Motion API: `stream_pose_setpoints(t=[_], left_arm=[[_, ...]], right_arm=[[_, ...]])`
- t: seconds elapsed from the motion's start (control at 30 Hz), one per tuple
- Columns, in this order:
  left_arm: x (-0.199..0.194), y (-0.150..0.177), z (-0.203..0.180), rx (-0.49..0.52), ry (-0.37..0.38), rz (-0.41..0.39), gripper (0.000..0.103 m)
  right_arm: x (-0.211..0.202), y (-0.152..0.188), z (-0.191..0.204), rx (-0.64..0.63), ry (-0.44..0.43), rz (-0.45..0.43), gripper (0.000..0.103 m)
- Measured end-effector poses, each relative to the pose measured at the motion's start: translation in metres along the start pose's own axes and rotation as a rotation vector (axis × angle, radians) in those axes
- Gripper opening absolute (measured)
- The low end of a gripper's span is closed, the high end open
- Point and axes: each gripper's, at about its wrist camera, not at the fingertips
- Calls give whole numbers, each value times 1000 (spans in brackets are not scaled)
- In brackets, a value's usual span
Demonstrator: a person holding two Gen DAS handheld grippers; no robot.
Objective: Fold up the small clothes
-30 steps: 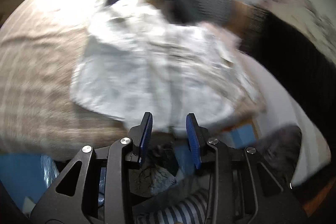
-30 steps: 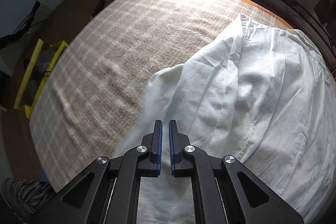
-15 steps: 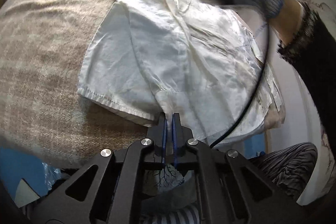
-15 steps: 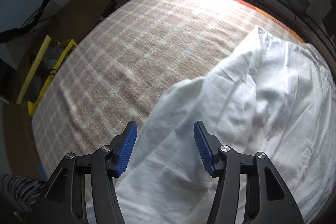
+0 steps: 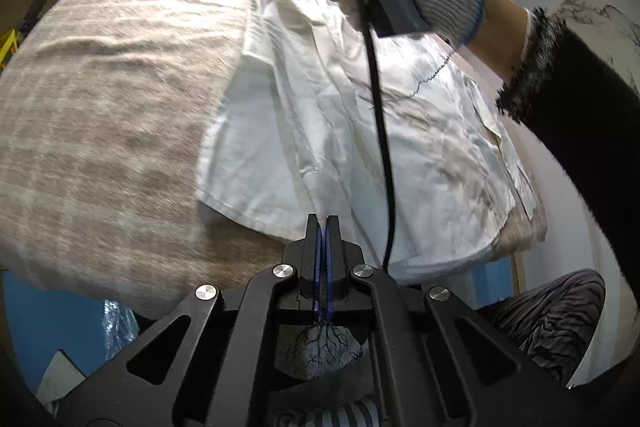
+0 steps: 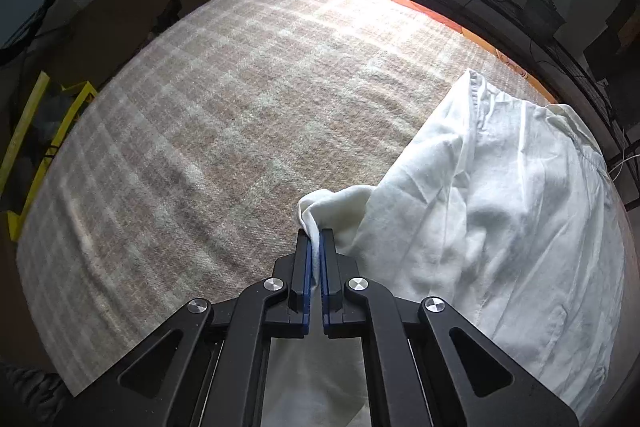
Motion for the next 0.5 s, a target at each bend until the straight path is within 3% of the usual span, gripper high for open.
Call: stream_pose_setpoints(t=[0.17,0.33,0.4,0.47,0.5], left_arm=[[2,-7,22,-49,-90,-19,0],[10,-9,36,-56,-158,2,0],[9,-9,37,-62,-164,4,14],[6,-9,42,-85,-174,-10,56],[4,-10,46,-106,-174,-29,59]], right_arm=[[-6,-19,-6,48,5,-64,2],[-1,-7,-14,64,-36,-41,3],[-12,0,-21,71,-54,-40,5],[-35,14,-30,93,-87,-76,6],[-44,22,-34,100,-110,-84,6]])
Point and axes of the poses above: each gripper's, at about its wrist camera, not at the fingertips, and x roughly the way its jaws point, z to its left, y to its underside, and after that the axes turned 7 degrees about x, right-handed
